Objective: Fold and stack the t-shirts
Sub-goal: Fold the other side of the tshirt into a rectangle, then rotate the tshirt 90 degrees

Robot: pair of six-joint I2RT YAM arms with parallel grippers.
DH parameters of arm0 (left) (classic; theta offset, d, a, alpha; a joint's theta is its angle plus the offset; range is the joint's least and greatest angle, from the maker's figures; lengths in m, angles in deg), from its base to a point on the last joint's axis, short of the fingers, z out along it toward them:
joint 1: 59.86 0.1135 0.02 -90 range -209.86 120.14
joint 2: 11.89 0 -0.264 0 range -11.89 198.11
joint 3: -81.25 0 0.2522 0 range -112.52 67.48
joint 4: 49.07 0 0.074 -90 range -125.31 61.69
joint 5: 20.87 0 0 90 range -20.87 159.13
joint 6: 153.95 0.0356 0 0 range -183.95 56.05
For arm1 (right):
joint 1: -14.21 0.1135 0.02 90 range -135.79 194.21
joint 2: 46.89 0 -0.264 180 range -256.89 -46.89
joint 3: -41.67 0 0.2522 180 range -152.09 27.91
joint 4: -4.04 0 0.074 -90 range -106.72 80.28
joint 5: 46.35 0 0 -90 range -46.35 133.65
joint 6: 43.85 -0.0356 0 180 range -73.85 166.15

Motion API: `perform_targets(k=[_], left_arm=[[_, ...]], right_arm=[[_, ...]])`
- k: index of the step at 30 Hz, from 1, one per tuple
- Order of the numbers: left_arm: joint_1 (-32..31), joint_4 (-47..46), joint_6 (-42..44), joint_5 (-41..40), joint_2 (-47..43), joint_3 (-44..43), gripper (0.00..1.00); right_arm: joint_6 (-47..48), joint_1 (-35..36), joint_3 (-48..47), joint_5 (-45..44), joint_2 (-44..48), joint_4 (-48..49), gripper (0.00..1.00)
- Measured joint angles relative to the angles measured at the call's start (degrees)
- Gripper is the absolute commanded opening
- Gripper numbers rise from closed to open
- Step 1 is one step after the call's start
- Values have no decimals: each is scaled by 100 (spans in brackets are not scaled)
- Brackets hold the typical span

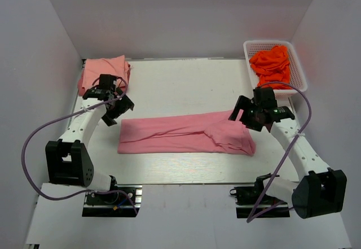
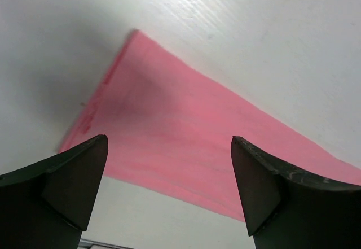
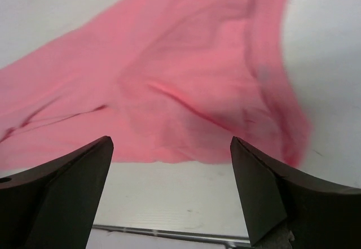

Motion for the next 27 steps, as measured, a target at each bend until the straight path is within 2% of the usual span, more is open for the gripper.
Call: perform_targets(k=[3,8,13,17,22,24,27], left_arm=[[-31,-476,74,472,188,31,100],[-111,-1071,122,916,721,358,100],[-184,-1143,149,1010,1292,938,100],[-216,-951,129,1038,1416,914,100],[-498,-415,94,743,1384,981,100],[-658,-76,52,621,1364,1132,100],[-909,286,-83,885,1224,1414,100]], right_arm=[[-7,17,96,667,-192,533,90],[-52,26,369,1082,-1010,1019,90],[-157,26,822,1130,-1515,1075,90],[-243,11,748,1156,-1991,1023,90],[-369,-9,-186,1169,-2931,455,90],[-402,-2,-887,1132,-3543,146,90],[-415,0,-2184,1134,-4518,-192,90]])
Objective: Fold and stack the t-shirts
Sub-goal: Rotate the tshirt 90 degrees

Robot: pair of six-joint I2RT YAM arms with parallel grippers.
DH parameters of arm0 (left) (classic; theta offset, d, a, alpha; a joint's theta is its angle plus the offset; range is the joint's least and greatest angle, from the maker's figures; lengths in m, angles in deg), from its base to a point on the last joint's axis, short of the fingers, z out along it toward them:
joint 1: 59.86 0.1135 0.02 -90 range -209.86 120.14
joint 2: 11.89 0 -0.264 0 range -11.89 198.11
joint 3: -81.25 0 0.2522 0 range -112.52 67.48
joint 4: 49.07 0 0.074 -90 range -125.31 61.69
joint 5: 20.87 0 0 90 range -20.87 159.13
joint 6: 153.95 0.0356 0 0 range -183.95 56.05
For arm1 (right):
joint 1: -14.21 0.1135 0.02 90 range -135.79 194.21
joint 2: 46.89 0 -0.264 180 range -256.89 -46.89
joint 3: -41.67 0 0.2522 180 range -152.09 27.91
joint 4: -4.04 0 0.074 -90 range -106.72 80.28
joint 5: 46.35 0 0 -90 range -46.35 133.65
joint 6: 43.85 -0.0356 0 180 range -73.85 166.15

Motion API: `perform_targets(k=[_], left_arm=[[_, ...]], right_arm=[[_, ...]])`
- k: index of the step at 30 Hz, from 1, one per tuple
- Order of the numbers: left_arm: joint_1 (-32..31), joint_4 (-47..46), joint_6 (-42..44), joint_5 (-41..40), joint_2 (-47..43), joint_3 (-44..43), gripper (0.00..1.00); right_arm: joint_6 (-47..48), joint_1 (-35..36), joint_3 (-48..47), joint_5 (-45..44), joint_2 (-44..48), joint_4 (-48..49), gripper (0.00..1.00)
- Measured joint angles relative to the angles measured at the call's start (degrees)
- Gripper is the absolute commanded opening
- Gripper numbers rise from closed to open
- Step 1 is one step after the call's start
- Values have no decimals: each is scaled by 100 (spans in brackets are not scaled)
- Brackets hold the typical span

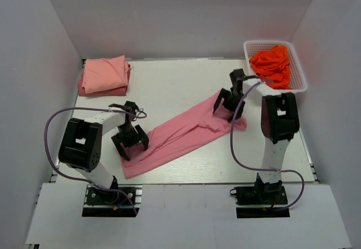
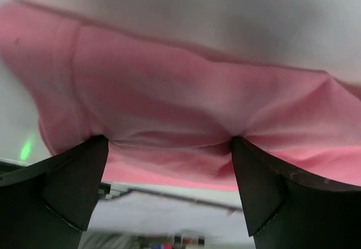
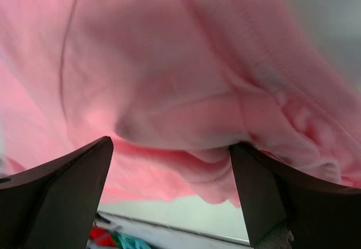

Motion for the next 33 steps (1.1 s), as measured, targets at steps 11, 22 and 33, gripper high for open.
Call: perform_targets(k=[11,22,33], left_arm=[[-2260,850,98,2094,7,-785,100],[-2791,1445,409,1622,-892,-1923,100],[-2656,999,50,411,-1703,-1307,100]], right_arm=[[651,433,-4247,424,-2699,918,90],[1475,933,-2800,-1034,-1064,874,90],[994,2422,-376,-1281,697,1016,90]])
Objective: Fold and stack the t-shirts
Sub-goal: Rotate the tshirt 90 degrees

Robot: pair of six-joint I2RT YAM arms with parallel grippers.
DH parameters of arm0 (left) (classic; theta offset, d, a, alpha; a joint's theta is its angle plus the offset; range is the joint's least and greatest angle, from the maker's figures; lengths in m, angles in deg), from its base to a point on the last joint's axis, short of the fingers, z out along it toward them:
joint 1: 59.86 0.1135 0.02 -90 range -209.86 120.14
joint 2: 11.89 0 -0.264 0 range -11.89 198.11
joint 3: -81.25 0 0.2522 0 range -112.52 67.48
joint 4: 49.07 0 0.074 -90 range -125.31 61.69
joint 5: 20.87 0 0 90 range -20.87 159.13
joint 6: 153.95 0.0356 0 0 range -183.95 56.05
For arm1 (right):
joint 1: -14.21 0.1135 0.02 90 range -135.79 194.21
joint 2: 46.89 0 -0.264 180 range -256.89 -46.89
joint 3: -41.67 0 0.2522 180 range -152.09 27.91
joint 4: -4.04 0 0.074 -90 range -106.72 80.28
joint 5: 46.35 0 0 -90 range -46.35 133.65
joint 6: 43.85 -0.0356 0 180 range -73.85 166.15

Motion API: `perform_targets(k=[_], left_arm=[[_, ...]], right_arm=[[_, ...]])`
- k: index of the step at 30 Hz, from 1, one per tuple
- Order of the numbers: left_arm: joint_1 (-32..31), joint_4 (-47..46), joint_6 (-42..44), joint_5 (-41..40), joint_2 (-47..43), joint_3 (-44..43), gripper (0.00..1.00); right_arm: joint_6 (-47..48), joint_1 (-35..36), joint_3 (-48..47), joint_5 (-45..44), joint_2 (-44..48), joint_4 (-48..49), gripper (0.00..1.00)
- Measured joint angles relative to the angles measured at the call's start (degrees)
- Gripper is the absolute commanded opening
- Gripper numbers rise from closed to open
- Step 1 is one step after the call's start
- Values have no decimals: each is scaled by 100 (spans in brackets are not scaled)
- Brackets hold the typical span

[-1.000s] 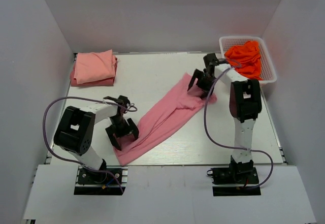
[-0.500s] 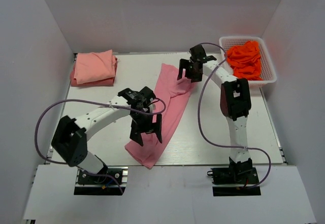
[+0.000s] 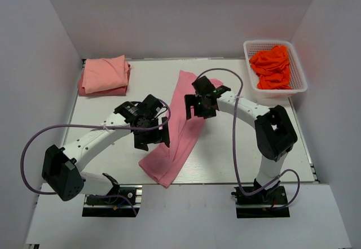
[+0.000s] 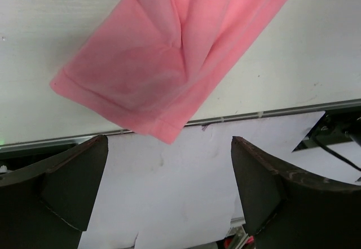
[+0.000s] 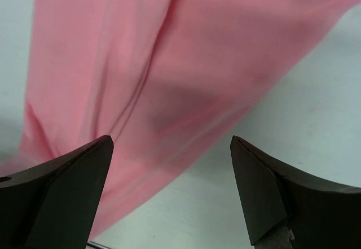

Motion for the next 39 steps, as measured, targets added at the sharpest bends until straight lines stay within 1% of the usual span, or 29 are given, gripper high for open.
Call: perform_targets(k=[5,9,15,19,22,26,29,30,32,35,36,39], left_arm=[[0,-225,-52,-103,-138,225,100],[0,-448,-72,-68,-229,442,100],[0,-662,-118,-17,-195,505,100],[0,-651,-120,-20,94,452,100],[0,-647,-92,-24,398,337,100],[0,-612,2,-26,702,105,100],[0,-605,83,-26,800,-59,100],[2,-616,94,-28,804,-70,100],[11,-577,125,-46,804,-59,100],[42,-525,55,-68,695,216,100],[61,-538,-2,-74,608,422,100],[186,-546,-273,-83,208,1403,100]], right_arm=[[-291,249,492,374,-234,155,90],[-426,271,841,614,-269,507,90],[-621,61,868,732,-337,767,90],[-673,-299,852,970,-400,911,90],[-629,-662,662,1069,-560,927,90],[-511,-1180,-105,1165,-1095,815,90],[-352,-1565,-503,1161,-1366,807,90],[-278,-1676,-579,1152,-1408,778,87],[-131,-1836,-675,1154,-1462,730,87],[120,-1961,-684,1180,-1456,645,87],[186,-1945,-678,1193,-1451,623,85],[254,-1834,-511,1220,-1344,627,81]])
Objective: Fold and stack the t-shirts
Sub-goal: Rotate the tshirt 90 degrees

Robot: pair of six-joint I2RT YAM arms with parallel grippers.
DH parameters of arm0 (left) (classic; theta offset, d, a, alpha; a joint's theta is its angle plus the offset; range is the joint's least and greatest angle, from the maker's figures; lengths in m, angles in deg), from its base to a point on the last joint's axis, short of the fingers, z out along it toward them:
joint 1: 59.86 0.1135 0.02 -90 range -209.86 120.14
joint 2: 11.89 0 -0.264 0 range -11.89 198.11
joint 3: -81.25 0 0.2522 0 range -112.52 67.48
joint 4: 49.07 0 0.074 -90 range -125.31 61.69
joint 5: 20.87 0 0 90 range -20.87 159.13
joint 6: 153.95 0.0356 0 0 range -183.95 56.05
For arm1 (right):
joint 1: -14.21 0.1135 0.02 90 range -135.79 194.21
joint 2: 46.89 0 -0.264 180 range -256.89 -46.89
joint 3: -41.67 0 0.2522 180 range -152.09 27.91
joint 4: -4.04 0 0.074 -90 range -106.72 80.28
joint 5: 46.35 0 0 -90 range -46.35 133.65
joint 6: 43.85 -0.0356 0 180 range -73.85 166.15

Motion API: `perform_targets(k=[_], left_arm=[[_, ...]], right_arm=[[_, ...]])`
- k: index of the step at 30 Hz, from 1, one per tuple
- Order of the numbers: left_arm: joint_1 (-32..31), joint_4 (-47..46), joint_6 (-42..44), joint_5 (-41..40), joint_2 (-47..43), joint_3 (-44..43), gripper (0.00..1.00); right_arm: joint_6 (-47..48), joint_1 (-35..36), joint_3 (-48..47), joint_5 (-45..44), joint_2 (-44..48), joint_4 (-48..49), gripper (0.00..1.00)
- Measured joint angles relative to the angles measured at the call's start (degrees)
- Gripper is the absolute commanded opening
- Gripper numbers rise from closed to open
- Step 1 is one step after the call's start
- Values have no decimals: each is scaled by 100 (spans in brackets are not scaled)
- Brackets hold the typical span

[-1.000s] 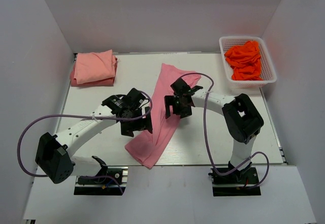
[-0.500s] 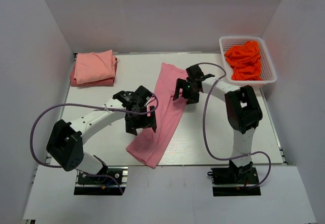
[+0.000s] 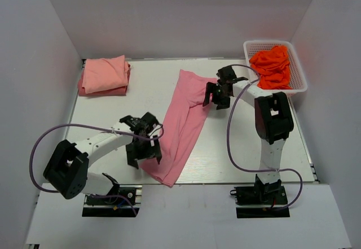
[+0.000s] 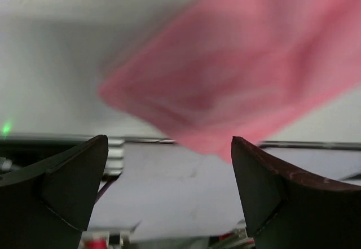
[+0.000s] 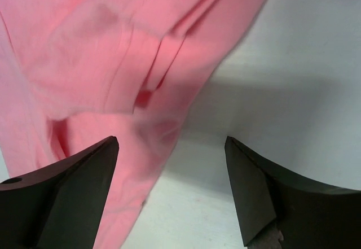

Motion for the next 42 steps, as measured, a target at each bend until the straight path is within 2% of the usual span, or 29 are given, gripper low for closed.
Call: perform_targets(k=[4,5,6,8,9,10,11,13,14,15,16,24,27,31,32,34,36,38,39,41,42], left_arm=[[166,-157,-400,85,-170,1062,98],[179,-269,-481,111,-170,1241,93],[190,-369,-553,144,-170,1357,79],[201,-546,-682,214,-149,1427,65],[199,-636,-726,227,-125,1421,52],[199,-693,-782,243,-90,1401,46],[199,-748,-789,260,-35,1357,39],[199,-837,-835,271,61,1300,15],[199,-874,-844,315,107,1268,7],[199,-898,-815,345,166,1231,1],[199,-885,-769,391,219,1202,0],[140,-1036,-435,973,1150,514,0],[129,-1211,-264,1274,1665,35,0],[111,-1552,-70,1672,2221,-575,0],[101,-1639,-20,1718,2306,-702,10],[74,-1797,74,1759,2380,-850,21],[33,-1838,146,1803,2304,-883,42],[-15,-1825,243,1867,2133,-881,55],[-42,-1818,278,1886,2000,-870,65],[-76,-1775,328,1917,1600,-780,77],[-81,-1751,330,1904,1377,-719,91]], right_arm=[[-103,131,216,42,129,-7,73],[-133,157,221,42,129,-2,71],[-186,168,219,37,127,4,68],[-326,190,203,-13,103,-15,61],[-396,192,166,-59,68,-33,58],[-479,192,118,-101,24,-37,55],[-581,192,31,-151,-42,-55,43],[-776,190,-205,-323,-229,-125,31],[-898,188,-380,-345,-365,-175,23],[-984,184,-546,-393,-472,-221,21],[-1086,179,-785,-468,-640,-286,16],[-1408,33,-2769,-717,-1845,-741,5],[-1449,-177,-3285,-723,-2157,-837,5],[-1292,-566,-3803,-706,-2450,-894,12],[-1202,-664,-3845,-658,-2472,-883,15],[-955,-798,-3845,-577,-2476,-874,25],[-717,-901,-3845,-555,-2463,-820,36],[-496,-931,-3827,-562,-2413,-782,55],[-407,-925,-3797,-549,-2356,-776,63],[-243,-887,-3606,-538,-2124,-763,90],[-199,-861,-3425,-529,-1912,-758,90]])
